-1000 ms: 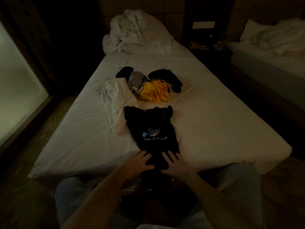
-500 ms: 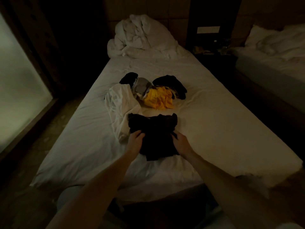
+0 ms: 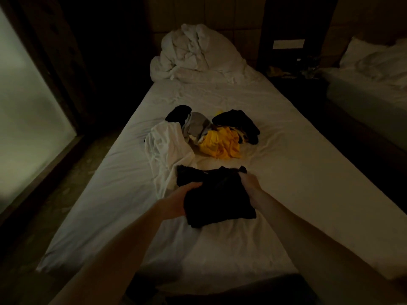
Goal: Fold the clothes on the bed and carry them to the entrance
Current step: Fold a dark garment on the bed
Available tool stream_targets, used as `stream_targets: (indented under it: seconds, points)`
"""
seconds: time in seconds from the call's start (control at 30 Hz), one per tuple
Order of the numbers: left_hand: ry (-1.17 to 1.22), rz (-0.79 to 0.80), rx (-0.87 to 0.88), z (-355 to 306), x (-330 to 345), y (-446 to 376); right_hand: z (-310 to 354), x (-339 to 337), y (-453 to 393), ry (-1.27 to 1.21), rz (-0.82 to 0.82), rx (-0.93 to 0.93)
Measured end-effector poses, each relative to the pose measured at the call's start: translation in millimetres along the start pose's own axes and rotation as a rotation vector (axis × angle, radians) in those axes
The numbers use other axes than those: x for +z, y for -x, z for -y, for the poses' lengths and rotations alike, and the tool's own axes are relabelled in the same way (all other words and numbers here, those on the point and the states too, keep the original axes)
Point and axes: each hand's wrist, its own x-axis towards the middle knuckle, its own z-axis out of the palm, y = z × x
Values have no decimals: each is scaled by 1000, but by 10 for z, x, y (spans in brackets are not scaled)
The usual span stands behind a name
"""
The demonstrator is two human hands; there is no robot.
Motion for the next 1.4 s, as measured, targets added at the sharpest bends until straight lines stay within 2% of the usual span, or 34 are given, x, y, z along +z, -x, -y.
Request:
stream_targets:
  seconds: [0.1,0.23,0.33,0.5,0.6,0.67,0.7,0.77,0.87,0.93,1.0,1.07,1.1,1.17,1.2,1.27,1.33,1.4]
  points:
    - [-128,-30,84,-80,-52,-85,92,16,-103,-27,116,22]
    - [-100,-326,194,-259,-229,-380,232,14,-292,32,78,25]
    - [-100,-439,179,-378,-341,-689,330,72,-509,25,24,92]
    - [-151,-494,16,-479,-472,-1154,329,75,-896,58,59,214]
    - [-489,-580,139,-488,-538,-1259,203,35,-1132,237,29,207]
    - [-629,-510,270,-460,-473,-1220,130,56,-1200,474,38,168]
    - [-684,-469,331,-418,-429,-1201,110,82,-1211,607,39,109]
    - [-1006,-421,472,-304,-391,-1170,132,129,-1114,820,92,-73]
    - [-1587,-231,768,-146,-394,-1142,93,113,-980,869,299,-290]
    - [-1806,-116,880,-117,-446,-1139,34,22,-948,1001,389,-461]
    - [-1947,-102,1031,-98,-517,-1164,2,-90,-902,1134,420,-611]
    - [-1886,-111,1089,-91,-514,-1172,-49,-160,-903,1170,428,-691]
    - [-1752,-119,1047,-105,-446,-1134,-49,-159,-876,1130,404,-713]
    - [-1312,-180,835,-180,-259,-1035,-13,-102,-809,919,292,-689]
    - [-1032,-197,713,-221,-219,-1035,23,-68,-796,771,213,-640]
    - [-590,-319,584,-324,-221,-1057,106,-13,-807,523,51,-501]
    - [-424,-468,505,-441,-303,-1122,170,-16,-880,420,-66,-305]
    - [-427,-613,411,-536,-411,-1180,173,-67,-987,450,-151,-123]
